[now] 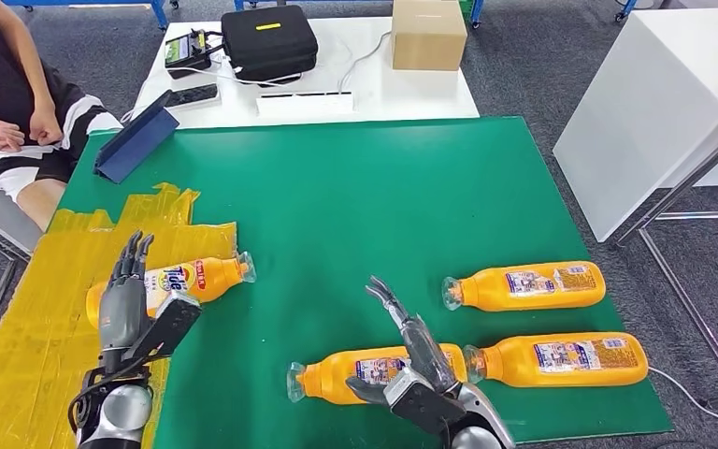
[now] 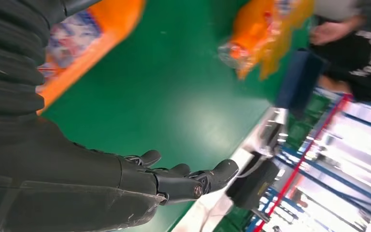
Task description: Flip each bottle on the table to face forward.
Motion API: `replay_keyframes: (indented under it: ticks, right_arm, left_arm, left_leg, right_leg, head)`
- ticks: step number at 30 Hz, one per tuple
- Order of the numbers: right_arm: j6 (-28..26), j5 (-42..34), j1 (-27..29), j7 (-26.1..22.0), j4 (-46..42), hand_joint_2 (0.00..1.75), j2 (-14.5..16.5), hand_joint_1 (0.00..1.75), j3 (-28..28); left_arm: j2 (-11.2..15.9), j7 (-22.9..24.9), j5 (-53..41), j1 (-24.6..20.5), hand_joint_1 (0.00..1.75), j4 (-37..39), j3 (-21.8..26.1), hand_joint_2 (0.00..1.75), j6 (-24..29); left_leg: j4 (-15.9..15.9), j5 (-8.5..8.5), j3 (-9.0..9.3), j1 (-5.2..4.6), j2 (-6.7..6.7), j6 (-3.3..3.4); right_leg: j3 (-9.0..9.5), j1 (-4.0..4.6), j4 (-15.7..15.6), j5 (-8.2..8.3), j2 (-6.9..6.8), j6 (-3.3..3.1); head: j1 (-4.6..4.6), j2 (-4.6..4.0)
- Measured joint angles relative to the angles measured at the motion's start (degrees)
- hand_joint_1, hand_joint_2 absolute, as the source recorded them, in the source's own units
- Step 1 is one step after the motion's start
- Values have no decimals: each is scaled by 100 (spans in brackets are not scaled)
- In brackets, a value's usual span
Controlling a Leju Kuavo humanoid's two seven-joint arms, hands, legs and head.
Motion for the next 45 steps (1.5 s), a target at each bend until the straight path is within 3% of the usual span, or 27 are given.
replay_keyframes:
  ticks: [5, 11, 13, 16, 18, 22, 33, 43, 45]
  right_arm:
    - [-433, 976, 222, 709, -113, 175, -549, 0, 292]
    - [-510, 1047, 276, 782, -140, 175, -691, 0, 395]
    - [-561, 1010, 338, 837, -226, 175, -881, 0, 559]
    - [-959, 1661, 512, 1638, -559, 175, -1563, 0, 1102]
    - [-1137, 2252, 543, 2179, -662, 175, -1805, 0, 1313]
    - [-1222, 2829, 456, 2583, -620, 175, -1821, 0, 1404]
    - [-1272, 3680, 254, 3069, -390, 175, -1736, 0, 1421]
    - [-1065, 4003, 155, 3334, 46, 175, -1581, 0, 1196]
    - [-1007, 4025, 133, 3376, 136, 175, -1566, 7, 1142]
  left_arm:
    - [-28, -455, 896, 248, 0, -526, -133, 175, -229]
    - [-40, -525, 1035, 280, 0, -608, -146, 175, -263]
    - [-43, -597, 1182, 290, 0, -673, -158, 175, -325]
    - [-73, -723, 1443, 379, 0, -879, -186, 175, -479]
    - [-103, -733, 1489, 454, 0, -989, -194, 175, -537]
    - [-139, -722, 1519, 486, 0, -1059, -205, 175, -590]
    - [-189, -635, 1500, 554, 0, -1155, -217, 175, -630]
    - [-225, -573, 1483, 626, 0, -1197, -252, 175, -638]
    - [-226, -570, 1490, 641, 0, -1198, -253, 175, -639]
  left_leg:
    - [0, 1, 2, 0, -1, 0]
    - [0, 1, 2, 0, -1, 0]
    - [0, 1, 2, 0, -1, 0]
    - [0, 0, 3, 1, 1, 0]
    - [0, 0, 3, 1, 1, 0]
    - [0, 1, 5, 2, 1, 0]
    - [0, 1, 5, 1, 0, 0]
    - [0, 1, 5, 1, 0, 0]
    - [0, 1, 6, 1, 1, 0]
  right_leg:
    - [2, 0, -1, 1, 0, 0]
    - [3, 0, -1, 1, 0, 0]
    - [3, 0, -1, 1, 0, 0]
    - [3, 1, -1, 1, 0, 0]
    - [3, 1, -1, 1, 0, 0]
    - [4, 1, -1, 1, 0, 0]
    - [6, 1, -1, 1, 0, 0]
    - [7, 1, -1, 1, 0, 0]
    - [7, 1, -1, 1, 0, 0]
  head:
    - [1, 0]
    - [1, 0]
    - [0, 0]
    - [0, 0]
    - [0, 0]
    - [-1, 0]
    - [-1, 0]
    - [0, 0]
    - [1, 0]
